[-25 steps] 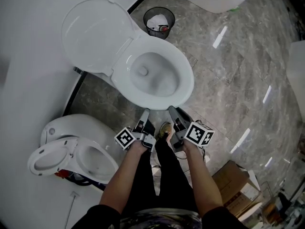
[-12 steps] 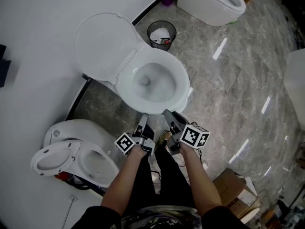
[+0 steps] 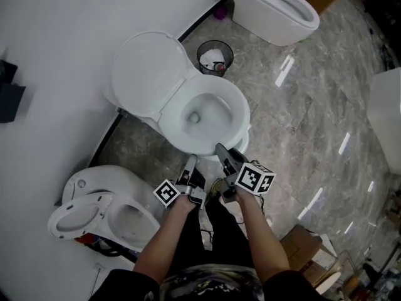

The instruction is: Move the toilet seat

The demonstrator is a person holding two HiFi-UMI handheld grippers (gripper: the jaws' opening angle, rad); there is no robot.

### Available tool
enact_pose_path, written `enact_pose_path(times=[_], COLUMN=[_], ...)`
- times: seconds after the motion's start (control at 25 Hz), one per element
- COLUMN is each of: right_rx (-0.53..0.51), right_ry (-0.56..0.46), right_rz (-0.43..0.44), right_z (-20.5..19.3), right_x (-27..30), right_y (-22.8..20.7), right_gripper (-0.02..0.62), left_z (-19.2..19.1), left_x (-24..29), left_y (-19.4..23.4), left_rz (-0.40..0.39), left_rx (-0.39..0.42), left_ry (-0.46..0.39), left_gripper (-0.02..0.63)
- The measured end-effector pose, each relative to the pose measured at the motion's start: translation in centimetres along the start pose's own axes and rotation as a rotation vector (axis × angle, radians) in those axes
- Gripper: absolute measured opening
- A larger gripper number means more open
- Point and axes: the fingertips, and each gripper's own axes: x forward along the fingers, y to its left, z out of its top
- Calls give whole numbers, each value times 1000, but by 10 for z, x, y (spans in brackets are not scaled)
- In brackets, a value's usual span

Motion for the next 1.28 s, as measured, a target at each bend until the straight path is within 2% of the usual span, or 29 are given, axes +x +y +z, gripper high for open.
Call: enact_pose_path(times=[0.16, 0.32, 0.6, 0.72, 0.92, 1.08, 1.28], right_rx=[-52, -81, -90, -71, -54, -66, -72], right_ry=[2, 8, 0, -24, -39, -13, 18], right_rz=[15, 12, -1, 12, 37, 69, 108], right_z=[11, 17, 25, 30, 37, 42, 47], right_x=[13, 25, 42, 51, 66, 75, 89], right_y=[32, 56, 85, 100, 119, 132, 145], right_gripper=[120, 121, 117, 114, 114, 116, 118], left_z=[18, 29, 51, 62, 85, 95, 105], left_x=[1, 4, 5, 10, 16, 17, 20], left_y=[-23, -49, -63, -81, -100, -111, -121], left_rz=[-34, -63, 24, -21, -45, -60, -68], left_rx=[27, 87, 172, 114, 87, 75, 89], left_ry=[-4, 33, 26, -32, -128, -172, -194], left_gripper=[118, 130, 110, 104, 73, 64, 84])
